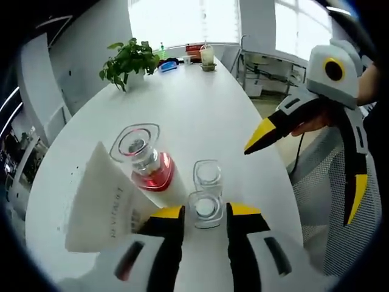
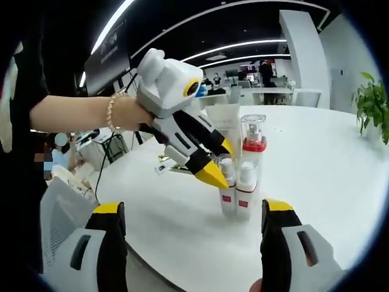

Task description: Arrange the skincare products in the storage area until every visible bottle or jar stands upright without overlapping.

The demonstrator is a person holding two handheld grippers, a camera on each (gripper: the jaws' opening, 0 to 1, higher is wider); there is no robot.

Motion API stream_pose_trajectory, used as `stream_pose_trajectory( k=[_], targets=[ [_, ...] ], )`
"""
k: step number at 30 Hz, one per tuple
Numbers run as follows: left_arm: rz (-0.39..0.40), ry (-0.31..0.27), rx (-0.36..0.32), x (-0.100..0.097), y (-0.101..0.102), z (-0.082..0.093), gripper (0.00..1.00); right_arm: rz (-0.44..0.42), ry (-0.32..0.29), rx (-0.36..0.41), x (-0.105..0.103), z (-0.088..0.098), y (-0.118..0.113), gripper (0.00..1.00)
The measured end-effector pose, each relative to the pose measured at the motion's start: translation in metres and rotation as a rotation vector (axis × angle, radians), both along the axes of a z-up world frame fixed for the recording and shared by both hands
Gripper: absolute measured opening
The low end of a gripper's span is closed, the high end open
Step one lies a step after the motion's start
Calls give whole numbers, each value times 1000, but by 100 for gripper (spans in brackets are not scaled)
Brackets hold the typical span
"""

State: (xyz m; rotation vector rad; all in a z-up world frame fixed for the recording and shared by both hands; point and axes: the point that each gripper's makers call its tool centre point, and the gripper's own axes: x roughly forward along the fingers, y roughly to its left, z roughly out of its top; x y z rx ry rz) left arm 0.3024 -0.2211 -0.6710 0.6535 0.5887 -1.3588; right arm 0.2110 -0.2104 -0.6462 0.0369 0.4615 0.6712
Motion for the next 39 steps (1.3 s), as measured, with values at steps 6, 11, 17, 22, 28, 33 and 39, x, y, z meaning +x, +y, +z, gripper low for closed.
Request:
stream_pose_trajectory(
  k=[6,11,17,22,28,33,39],
  targets=[
    [7,-23,-17,0,4,8,37,7,2,-3,-1,-1,1,92],
    [17,-29,-30,0,7,11,39,14,5,-6,-1,-3,2,92],
    [30,-24,-38,-9,16,16,42,17,9,-5,-1,-4,2,92],
    [49,-26,-41,-12,27,21,45,13,11,-2,1,-5,1,92],
    [99,-24,-56,-17,44,26,49,16,11,-11,0,-8,1,92],
    [158,-13,-62,-20,59,26,56,17,12,-12,1,-8,2,92],
    [245,17,-74,-30,82,23,63,33,14,-16,-1,-9,4,92]
  ],
)
